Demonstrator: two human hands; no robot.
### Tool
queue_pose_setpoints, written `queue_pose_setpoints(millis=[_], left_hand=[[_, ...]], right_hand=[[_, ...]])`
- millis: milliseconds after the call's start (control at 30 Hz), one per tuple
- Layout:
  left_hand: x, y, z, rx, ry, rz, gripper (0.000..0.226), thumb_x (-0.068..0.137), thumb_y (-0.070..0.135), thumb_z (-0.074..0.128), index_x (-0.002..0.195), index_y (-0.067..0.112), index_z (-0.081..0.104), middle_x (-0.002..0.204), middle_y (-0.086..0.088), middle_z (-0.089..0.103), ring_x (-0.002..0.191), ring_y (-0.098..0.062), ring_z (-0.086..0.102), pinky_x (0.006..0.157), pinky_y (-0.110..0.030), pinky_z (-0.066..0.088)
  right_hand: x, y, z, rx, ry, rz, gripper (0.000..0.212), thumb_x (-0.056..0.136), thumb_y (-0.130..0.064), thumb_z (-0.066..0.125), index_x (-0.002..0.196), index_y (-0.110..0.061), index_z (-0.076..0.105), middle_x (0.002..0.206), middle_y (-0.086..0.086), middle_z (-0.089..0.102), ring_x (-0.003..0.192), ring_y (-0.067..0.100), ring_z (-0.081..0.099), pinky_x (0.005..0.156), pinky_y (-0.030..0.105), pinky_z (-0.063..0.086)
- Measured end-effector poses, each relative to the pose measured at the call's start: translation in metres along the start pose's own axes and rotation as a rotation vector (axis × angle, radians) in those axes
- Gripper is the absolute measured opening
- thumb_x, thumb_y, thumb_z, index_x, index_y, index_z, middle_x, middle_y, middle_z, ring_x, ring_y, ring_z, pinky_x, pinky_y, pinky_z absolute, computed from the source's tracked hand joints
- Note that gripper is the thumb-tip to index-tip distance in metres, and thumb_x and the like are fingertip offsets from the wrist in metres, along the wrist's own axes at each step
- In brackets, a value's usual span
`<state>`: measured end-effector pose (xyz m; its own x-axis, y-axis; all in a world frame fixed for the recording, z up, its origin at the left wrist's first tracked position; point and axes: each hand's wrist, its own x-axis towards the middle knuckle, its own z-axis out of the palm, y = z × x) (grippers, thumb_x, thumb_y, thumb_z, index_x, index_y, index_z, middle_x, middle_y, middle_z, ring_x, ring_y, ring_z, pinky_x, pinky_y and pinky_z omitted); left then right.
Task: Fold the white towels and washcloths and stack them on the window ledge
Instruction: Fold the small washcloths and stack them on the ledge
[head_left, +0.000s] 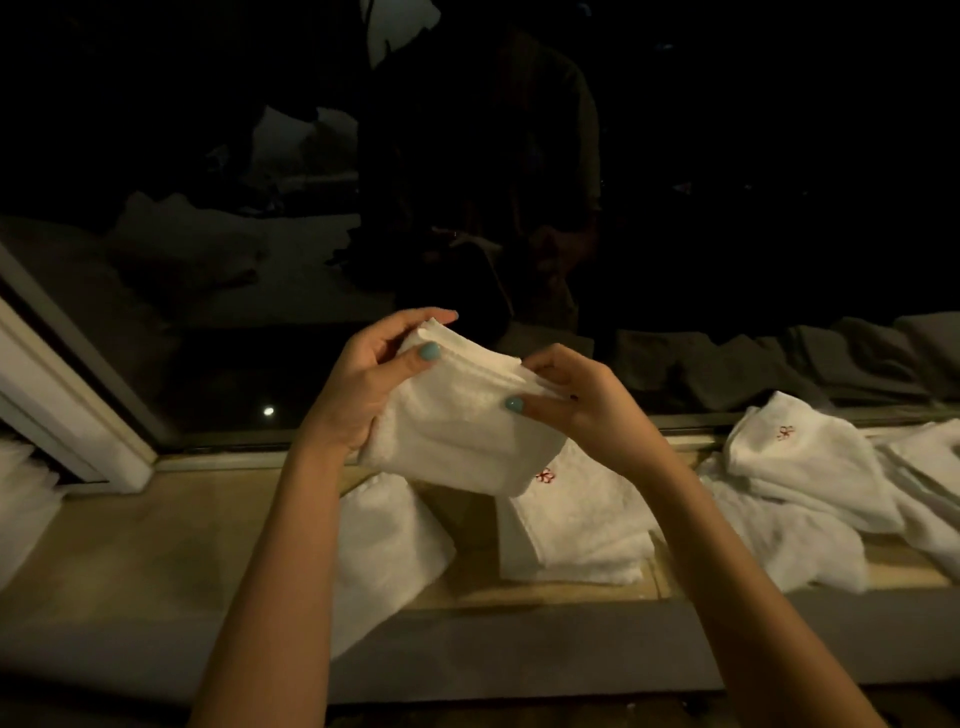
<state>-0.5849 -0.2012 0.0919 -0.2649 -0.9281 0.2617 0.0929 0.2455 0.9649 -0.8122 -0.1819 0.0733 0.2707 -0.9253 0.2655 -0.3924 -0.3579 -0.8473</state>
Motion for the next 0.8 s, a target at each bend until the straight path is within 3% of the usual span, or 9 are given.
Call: queue_pose_setpoints(millis=[67,167,200,267,367,467,633,800], left_hand=[[0.001,0.004,0.013,-0.012,0.004,0.011,0.026,0.082,0.017,0.061,0.095,0.037,0.070,0.093,0.009,0.065,0.081,-0.008,0.061,0.066,-0.020,0.051],[0.004,0.009,0.029,0.008,-0.003,0.016,0.024,0.084,0.015,0.061,0.089,0.038,0.067,0.090,0.012,0.063,0.078,-0.006,0.060,0.064,-0.019,0.050],[0.005,0.010,0.033,0.007,-0.006,0.017,0.024,0.085,0.014,0.061,0.088,0.037,0.066,0.089,0.013,0.063,0.076,-0.005,0.059,0.063,-0.019,0.050],[0.008,0.013,0.043,0.004,-0.010,0.027,0.025,0.085,0.013,0.061,0.086,0.037,0.065,0.087,0.014,0.062,0.074,-0.004,0.058,0.061,-0.018,0.049],[0.011,0.013,0.054,0.039,0.014,0.050,0.020,0.083,0.018,0.061,0.086,0.038,0.063,0.088,0.011,0.063,0.078,-0.008,0.058,0.065,-0.021,0.049],[0.011,0.007,0.062,0.141,0.046,0.043,0.014,0.081,0.028,0.068,0.089,0.035,0.060,0.094,0.004,0.064,0.087,-0.017,0.058,0.073,-0.030,0.049],[0.004,-0.004,0.081,0.306,0.101,0.051,0.019,0.087,0.011,0.064,0.096,0.023,0.052,0.079,0.014,0.063,0.075,-0.003,0.060,0.064,-0.020,0.049],[-0.006,-0.009,0.092,0.319,0.145,-0.066,0.018,0.072,0.015,0.070,0.085,0.015,0.058,0.078,0.009,0.063,0.072,0.001,0.062,0.065,-0.016,0.050]], right_hand=[[0.000,0.006,-0.013,-0.065,-0.031,-0.087,0.019,0.084,-0.031,0.067,0.099,-0.023,0.060,0.116,-0.019,0.046,0.107,-0.002,0.049,0.089,0.010,0.047],[0.002,0.010,-0.034,-0.015,-0.144,-0.083,0.018,0.086,-0.029,0.067,0.095,-0.013,0.065,0.134,-0.016,0.040,0.120,0.000,0.044,0.093,0.016,0.049],[0.003,0.010,-0.040,0.021,-0.178,-0.074,0.018,0.086,-0.026,0.067,0.094,-0.010,0.065,0.132,-0.012,0.047,0.116,0.003,0.050,0.090,0.020,0.052],[0.003,0.009,-0.051,0.068,-0.210,-0.070,0.014,0.085,-0.021,0.069,0.091,-0.010,0.064,0.109,-0.003,0.062,0.097,0.010,0.062,0.081,0.028,0.057],[0.000,0.010,-0.063,0.044,-0.195,-0.064,0.009,0.085,-0.024,0.068,0.086,-0.021,0.060,0.090,0.000,0.063,0.081,0.014,0.064,0.072,0.029,0.057],[-0.003,0.023,-0.072,-0.027,-0.131,-0.038,0.013,0.085,-0.028,0.067,0.087,-0.020,0.058,0.088,0.004,0.061,0.079,0.024,0.061,0.069,0.031,0.054],[-0.012,0.037,-0.090,0.077,-0.046,-0.061,0.025,0.086,-0.023,0.068,0.108,-0.027,0.059,0.097,-0.004,0.061,0.086,0.014,0.062,0.069,0.024,0.056],[-0.022,0.039,-0.104,0.079,-0.063,-0.021,0.019,0.078,-0.037,0.068,0.091,-0.023,0.067,0.095,0.005,0.065,0.083,0.018,0.064,0.069,0.032,0.057]])
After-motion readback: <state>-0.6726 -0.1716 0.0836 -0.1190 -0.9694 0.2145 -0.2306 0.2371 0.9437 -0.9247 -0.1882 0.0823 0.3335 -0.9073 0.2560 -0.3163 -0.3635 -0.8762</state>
